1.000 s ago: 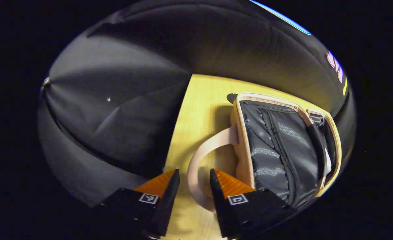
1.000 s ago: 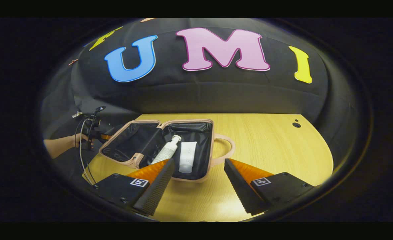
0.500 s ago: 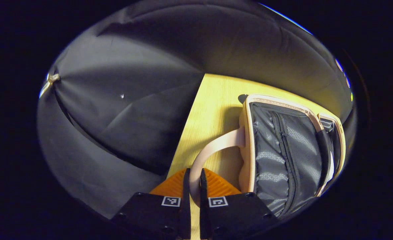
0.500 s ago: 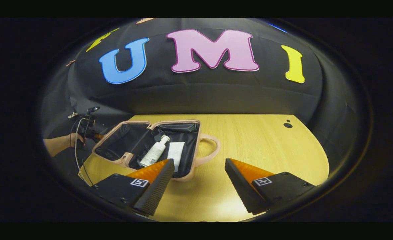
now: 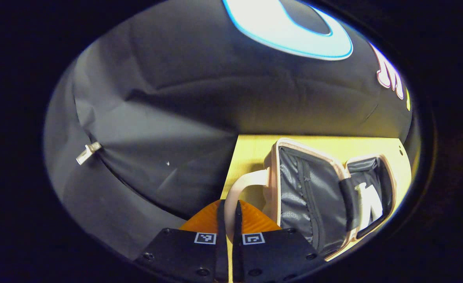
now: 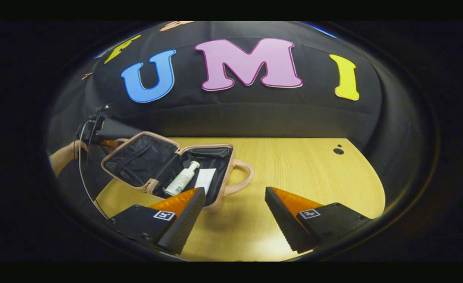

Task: First open the suitcase, pack the skin care products into it, and then close the suitcase.

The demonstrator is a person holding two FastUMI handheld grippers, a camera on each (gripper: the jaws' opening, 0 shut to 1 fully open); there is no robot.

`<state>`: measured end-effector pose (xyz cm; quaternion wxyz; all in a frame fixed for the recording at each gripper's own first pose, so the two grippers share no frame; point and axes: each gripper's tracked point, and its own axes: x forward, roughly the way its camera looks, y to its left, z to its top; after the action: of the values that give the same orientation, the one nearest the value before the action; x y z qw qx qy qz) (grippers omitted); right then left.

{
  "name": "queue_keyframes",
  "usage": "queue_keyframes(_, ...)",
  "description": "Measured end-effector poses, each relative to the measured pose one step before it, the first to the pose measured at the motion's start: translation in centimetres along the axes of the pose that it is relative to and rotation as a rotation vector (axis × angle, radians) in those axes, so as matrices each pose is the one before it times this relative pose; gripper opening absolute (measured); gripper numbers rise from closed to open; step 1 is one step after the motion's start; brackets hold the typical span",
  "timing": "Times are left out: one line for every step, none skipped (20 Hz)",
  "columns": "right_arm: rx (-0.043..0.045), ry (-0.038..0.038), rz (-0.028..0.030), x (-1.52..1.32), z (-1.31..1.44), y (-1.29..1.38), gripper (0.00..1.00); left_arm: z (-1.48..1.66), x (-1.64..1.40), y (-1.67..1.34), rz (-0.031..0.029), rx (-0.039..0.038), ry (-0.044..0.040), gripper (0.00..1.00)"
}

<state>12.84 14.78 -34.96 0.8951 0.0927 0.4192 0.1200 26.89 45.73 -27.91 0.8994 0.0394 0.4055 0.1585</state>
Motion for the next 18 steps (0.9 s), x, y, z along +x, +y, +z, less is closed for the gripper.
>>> queue_keyframes(-0.00130,-0.00479,0.00639,-0.107,0.090,-0.265,0.97,1.519,-1.650,-0.854,-0.01060,0.01305,-0.02840,0.10)
queue_keyframes(-0.00492,-0.00056,0.00625,0.012,0.034,-0.270,0.97,1.602,-1.636,-1.138,-0.01379,0.01442,-0.02951,0.10)
queue_keyframes(-0.00337,0.00627,0.00652,-0.131,-0.233,-0.313,0.97,1.652,-1.398,-1.318,-0.01416,0.01311,-0.03228,0.09)
queue_keyframes(0.00095,0.00286,0.00646,-0.094,0.002,-0.290,0.97,1.523,-1.030,-1.552,-0.01187,0.01789,-0.03316,0.09)
queue_keyframes(0.00162,-0.00154,0.00449,0.078,0.013,-0.346,0.97,1.478,-0.918,-1.663,-0.01303,0.02307,-0.02948,0.08)
queue_keyframes(0.00043,-0.00213,0.00408,-0.009,0.111,-0.397,0.97,0.815,-0.349,-1.870,-0.01569,0.02320,-0.02560,0.09)
queue_keyframes(-0.00117,0.00039,0.00228,0.027,-0.104,-0.499,0.97,1.142,-0.536,-1.447,-0.01255,0.01690,-0.02001,0.08)
queue_keyframes(-0.00285,0.00289,0.00101,0.156,-0.129,-0.517,0.98,0.856,-0.363,-1.542,-0.01982,0.01199,-0.01691,0.09)
queue_keyframes(-0.00184,0.00503,-0.00147,0.104,-0.221,-0.564,0.98,0.794,-0.358,-1.768,-0.02410,0.00869,-0.00907,0.09)
queue_keyframes(-0.00251,0.00252,-0.00576,0.088,-0.264,-0.702,0.98,0.720,-0.505,-1.465,-0.01884,0.01541,-0.00609,0.09)
queue_keyframes(-0.00248,0.00059,-0.00526,0.141,-0.219,-0.695,0.97,0.897,-0.117,-1.353,-0.01151,0.01377,-0.01556,0.08)
queue_keyframes(-0.00341,-0.00252,-0.00353,0.143,-0.161,-0.706,0.98,0.688,-0.248,-1.250,-0.01197,0.00550,-0.00958,0.08)
queue_keyframes(-0.00404,0.00294,-0.00379,0.138,-0.265,-0.633,0.98,0.787,-0.047,-1.630,-0.01766,-0.00316,-0.01371,0.08)
queue_keyframes(-0.00121,0.00238,-0.00291,0.056,-0.165,-0.789,0.98,0.620,-0.023,-1.555,-0.01821,-0.00190,-0.01209,0.08)
queue_keyframes(0.00233,-0.00281,-0.00692,0.191,-0.081,-0.800,0.98,0.580,-0.055,-1.792,-0.02673,-0.00402,-0.01091,0.09)
queue_keyframes(0.00172,-0.00491,-0.01052,0.098,0.111,-0.948,0.97,0.245,-0.099,-1.982,-0.03425,0.00482,-0.00011,0.09)
queue_keyframes(0.00001,-0.00833,-0.01322,0.036,0.165,-1.012,0.97,0.375,0.166,-1.595,-0.01406,-0.00336,-0.01552,0.08)
queue_keyframes(-0.00152,-0.00810,-0.01038,0.101,0.158,-0.957,0.98,0.331,0.197,-1.710,-0.01957,-0.01000,-0.00775,0.08)
